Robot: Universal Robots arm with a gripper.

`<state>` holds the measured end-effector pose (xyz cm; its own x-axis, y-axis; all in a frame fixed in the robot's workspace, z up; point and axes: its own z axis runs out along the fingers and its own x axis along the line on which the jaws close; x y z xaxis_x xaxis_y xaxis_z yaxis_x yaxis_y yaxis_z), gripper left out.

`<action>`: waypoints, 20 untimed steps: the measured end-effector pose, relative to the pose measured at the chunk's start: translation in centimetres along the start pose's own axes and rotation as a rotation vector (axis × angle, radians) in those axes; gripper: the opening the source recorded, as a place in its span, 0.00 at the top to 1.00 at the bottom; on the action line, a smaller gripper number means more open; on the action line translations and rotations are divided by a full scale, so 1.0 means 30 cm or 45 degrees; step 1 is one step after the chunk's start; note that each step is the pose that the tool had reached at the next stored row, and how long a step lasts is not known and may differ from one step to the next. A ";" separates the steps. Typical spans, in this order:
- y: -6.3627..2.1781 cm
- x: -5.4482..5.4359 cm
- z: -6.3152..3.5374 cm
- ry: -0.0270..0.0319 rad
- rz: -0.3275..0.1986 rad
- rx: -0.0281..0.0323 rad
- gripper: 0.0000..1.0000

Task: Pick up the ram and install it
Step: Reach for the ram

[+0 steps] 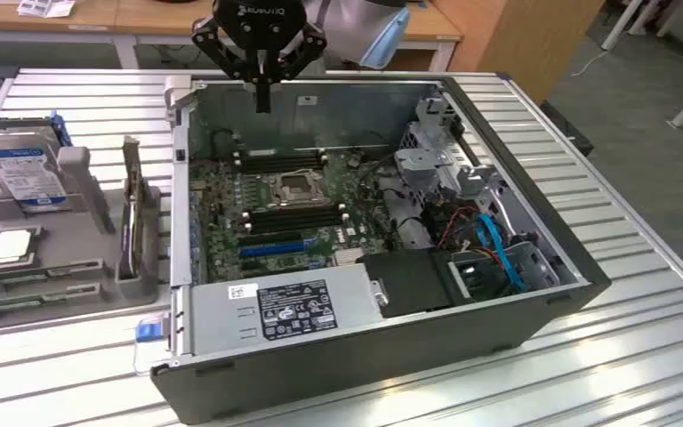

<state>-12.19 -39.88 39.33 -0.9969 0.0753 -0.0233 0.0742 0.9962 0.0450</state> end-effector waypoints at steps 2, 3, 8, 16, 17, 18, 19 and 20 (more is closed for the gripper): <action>0.000 0.000 0.000 0.0000 0.000 0.0000 0.90; 0.000 0.000 0.000 0.0000 0.000 0.0000 0.90; 0.000 0.000 0.000 0.0000 0.000 0.0000 0.90; -0.001 0.011 0.000 -0.0001 0.000 -0.0001 0.90; -0.001 0.019 0.000 -0.0001 0.000 0.0000 0.90; -0.002 0.027 -0.001 -0.0001 0.000 -0.0001 0.90; -0.002 0.033 -0.001 -0.0001 0.000 -0.0001 0.90; -0.003 0.039 -0.001 0.0000 0.000 0.0000 0.90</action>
<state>-13.37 -39.88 39.33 -0.9969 0.0754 -0.0233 0.0743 0.9962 0.0450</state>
